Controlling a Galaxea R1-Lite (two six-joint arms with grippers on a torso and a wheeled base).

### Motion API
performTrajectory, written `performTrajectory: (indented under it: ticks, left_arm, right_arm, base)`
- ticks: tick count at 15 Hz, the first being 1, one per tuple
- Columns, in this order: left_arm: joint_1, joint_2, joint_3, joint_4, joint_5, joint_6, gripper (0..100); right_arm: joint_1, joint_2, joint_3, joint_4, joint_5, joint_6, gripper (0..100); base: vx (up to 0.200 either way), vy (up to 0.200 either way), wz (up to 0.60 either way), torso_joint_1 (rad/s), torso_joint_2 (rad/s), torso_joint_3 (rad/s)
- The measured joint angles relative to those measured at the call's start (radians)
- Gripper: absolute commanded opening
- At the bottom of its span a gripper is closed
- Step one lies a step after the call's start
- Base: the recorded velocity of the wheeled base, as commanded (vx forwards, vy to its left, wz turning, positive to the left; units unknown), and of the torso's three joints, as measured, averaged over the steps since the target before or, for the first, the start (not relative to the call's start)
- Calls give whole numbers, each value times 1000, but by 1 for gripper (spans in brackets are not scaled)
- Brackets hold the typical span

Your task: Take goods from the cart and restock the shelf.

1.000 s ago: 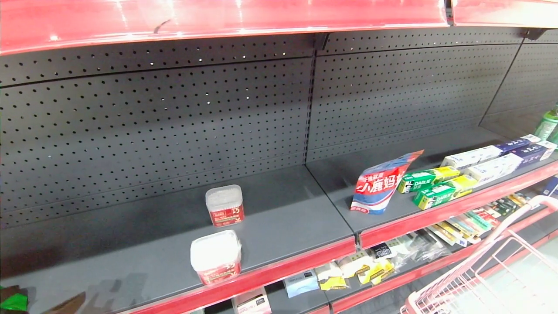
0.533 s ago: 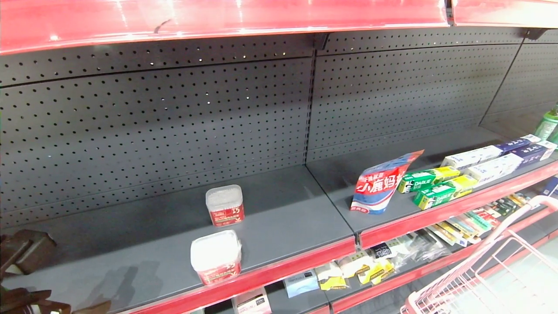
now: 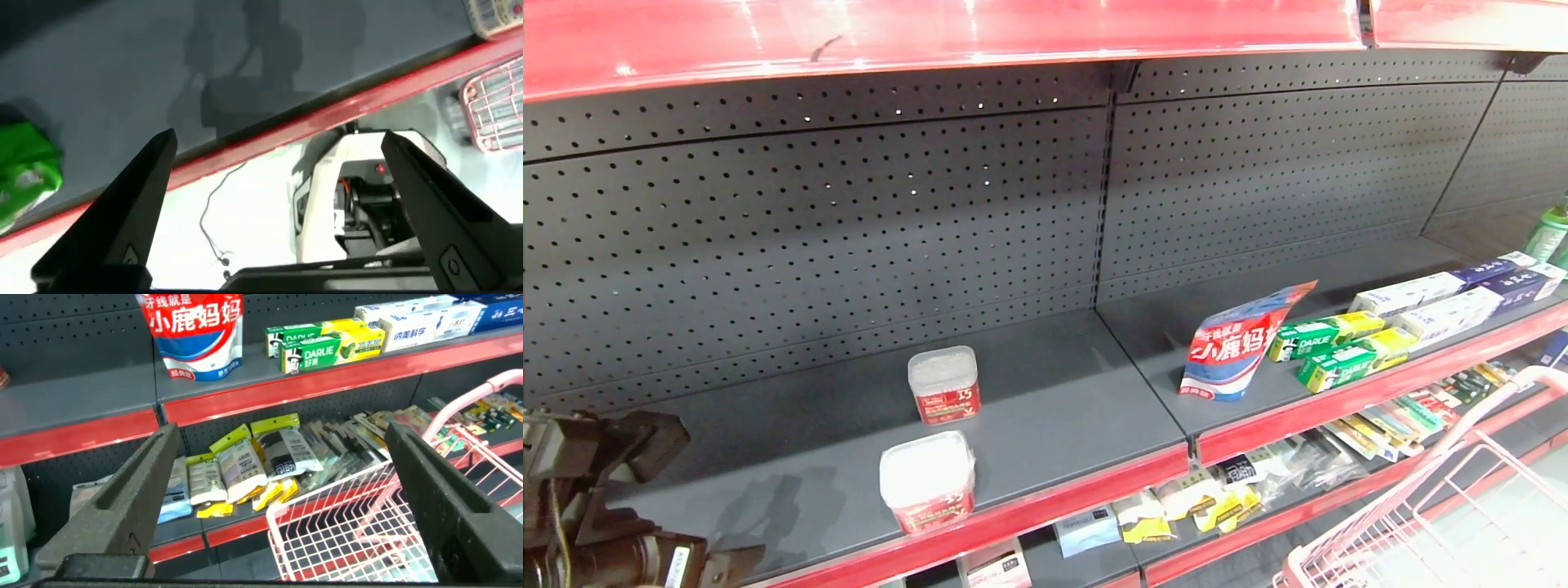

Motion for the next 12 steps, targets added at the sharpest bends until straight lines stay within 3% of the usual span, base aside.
performTrajectory:
  ticks: [6, 12]
  left_arm:
    - [-1, -19, 2, -14, -57, 4, 100]
    - [0, -57, 7, -15, -63, 4, 100]
  right_arm:
    - [0, 0, 0, 0, 0, 0, 100]
    - [0, 0, 0, 0, 1, -6, 100]
  base:
    - [0, 0, 0, 0, 0, 0]
    - [0, 0, 0, 0, 0, 0]
